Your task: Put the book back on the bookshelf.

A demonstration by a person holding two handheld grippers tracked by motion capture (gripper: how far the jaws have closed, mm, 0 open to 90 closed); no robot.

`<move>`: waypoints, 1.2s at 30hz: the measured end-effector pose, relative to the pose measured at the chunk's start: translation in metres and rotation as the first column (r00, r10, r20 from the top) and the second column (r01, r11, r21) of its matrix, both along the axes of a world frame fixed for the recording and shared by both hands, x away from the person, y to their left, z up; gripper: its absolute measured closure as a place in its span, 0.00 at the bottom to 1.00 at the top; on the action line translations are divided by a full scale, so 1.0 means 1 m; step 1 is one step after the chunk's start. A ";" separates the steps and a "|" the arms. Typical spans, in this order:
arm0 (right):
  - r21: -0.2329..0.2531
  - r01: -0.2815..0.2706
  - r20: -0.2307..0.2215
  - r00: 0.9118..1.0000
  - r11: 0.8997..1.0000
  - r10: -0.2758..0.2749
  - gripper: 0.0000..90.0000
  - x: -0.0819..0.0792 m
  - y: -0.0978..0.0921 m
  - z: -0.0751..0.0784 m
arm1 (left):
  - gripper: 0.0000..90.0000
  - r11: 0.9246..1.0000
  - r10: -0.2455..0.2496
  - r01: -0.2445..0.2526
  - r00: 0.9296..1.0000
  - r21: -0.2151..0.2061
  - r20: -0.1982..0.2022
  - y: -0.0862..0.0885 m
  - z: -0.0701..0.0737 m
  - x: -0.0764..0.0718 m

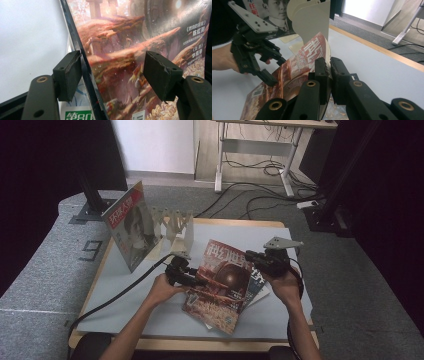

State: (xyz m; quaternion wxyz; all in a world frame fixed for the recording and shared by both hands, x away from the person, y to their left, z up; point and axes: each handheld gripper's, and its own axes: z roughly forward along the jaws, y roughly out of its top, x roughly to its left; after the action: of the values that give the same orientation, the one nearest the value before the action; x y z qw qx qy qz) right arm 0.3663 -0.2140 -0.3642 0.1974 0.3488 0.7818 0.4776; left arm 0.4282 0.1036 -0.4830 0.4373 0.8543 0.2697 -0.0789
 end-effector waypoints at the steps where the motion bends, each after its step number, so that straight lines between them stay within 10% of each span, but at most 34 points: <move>1: 0.009 -0.002 -0.003 1.000 1.000 0.002 0.93 0.000 0.000 0.001 | 0.34 1.000 -0.010 0.010 1.000 0.006 0.002 -0.003 0.001 0.000; 14: 0.025 -0.014 -0.011 1.000 1.000 0.015 0.93 0.000 -0.001 -0.003 | 0.50 0.998 0.006 -0.006 1.000 0.061 -0.001 -0.004 0.010 -0.002; 36: 0.072 -0.049 0.034 0.998 0.996 0.047 0.93 -0.004 0.003 0.021 | 0.75 0.993 0.029 -0.024 0.998 -0.115 0.049 0.017 0.049 -0.010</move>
State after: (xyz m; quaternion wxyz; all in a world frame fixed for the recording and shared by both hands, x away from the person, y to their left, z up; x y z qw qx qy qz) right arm 0.3623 -0.2109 -0.3436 0.1856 0.3290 0.7687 0.5161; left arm 0.4187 0.1205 -0.4344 0.4931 0.8260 0.2649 -0.0666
